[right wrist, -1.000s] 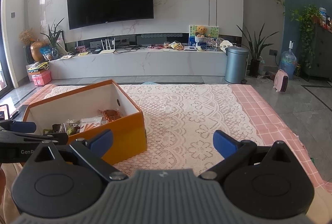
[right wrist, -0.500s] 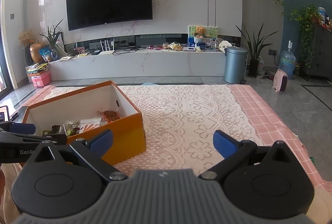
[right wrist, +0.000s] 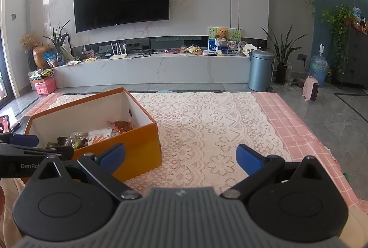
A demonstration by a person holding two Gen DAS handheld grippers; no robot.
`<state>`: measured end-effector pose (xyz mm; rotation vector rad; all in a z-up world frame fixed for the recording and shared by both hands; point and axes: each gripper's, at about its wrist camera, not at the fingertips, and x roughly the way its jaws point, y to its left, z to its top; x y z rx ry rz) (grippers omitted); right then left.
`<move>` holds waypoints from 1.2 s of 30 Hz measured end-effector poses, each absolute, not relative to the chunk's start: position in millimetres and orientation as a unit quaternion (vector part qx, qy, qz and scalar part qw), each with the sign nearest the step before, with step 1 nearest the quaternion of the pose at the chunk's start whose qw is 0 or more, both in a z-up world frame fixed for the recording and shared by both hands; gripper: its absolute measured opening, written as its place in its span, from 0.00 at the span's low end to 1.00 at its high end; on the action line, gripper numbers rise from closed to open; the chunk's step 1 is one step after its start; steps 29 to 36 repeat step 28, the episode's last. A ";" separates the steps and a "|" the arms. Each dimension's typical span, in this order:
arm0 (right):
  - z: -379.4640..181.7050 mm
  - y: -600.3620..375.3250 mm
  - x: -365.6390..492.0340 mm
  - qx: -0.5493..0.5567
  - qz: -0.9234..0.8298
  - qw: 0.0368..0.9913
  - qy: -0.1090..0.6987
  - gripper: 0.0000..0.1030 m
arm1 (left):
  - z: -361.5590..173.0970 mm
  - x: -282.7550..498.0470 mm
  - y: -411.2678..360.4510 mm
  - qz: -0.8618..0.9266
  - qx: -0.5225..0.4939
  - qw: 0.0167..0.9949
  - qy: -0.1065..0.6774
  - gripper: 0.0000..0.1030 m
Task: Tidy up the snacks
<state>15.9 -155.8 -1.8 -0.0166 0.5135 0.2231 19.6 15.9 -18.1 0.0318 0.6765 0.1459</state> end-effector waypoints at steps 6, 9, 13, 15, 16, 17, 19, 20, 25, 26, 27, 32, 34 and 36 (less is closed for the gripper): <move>-2.2 -155.8 15.6 -0.008 0.110 0.961 0.254 0.96 | -17.6 19.9 16.5 0.072 0.014 0.940 0.332 0.89; -2.6 -155.6 15.0 -0.009 0.110 0.960 0.256 0.96 | -16.9 19.6 16.4 0.072 0.014 0.941 0.332 0.89; -1.5 -154.8 16.1 -0.012 0.112 0.960 0.257 0.97 | -16.6 19.6 16.7 0.073 0.013 0.940 0.333 0.89; -1.3 -154.6 16.3 -0.012 0.112 0.959 0.258 0.97 | -16.5 19.5 16.9 0.072 0.013 0.940 0.333 0.89; -1.3 -154.9 16.7 -0.012 0.112 0.959 0.259 0.97 | -16.5 19.5 17.0 0.072 0.013 0.940 0.332 0.89; -1.3 -155.2 16.7 -0.012 0.111 0.959 0.259 0.97 | -16.5 20.0 17.3 0.072 0.013 0.940 0.332 0.89; -1.7 -155.3 16.2 -0.012 0.112 0.959 0.260 0.97 | -16.5 19.6 17.1 0.072 0.012 0.940 0.332 0.89; -1.7 -155.3 16.2 -0.013 0.112 0.959 0.260 0.97 | -16.6 19.6 17.1 0.072 0.013 0.940 0.333 0.89; -1.5 -155.2 15.9 -0.014 0.113 0.959 0.261 0.97 | -16.5 18.9 17.3 0.068 0.014 0.941 0.331 0.89; -1.6 -155.4 15.6 -0.014 0.113 0.959 0.261 0.97 | -16.6 18.7 17.5 0.068 0.012 0.941 0.331 0.89; -1.2 -155.0 17.0 -0.014 0.113 0.958 0.262 0.97 | -16.3 18.2 17.5 0.068 0.010 0.941 0.331 0.89; -1.2 -154.9 17.1 -0.014 0.113 0.958 0.262 0.97 | -16.2 18.3 17.5 0.068 0.010 0.941 0.330 0.89; -1.2 -154.9 17.1 -0.014 0.113 0.958 0.262 0.97 | -16.2 18.3 17.5 0.068 0.010 0.941 0.330 0.89; -1.2 -154.9 17.1 -0.014 0.113 0.958 0.262 0.97 | -16.2 18.3 17.5 0.068 0.010 0.941 0.330 0.89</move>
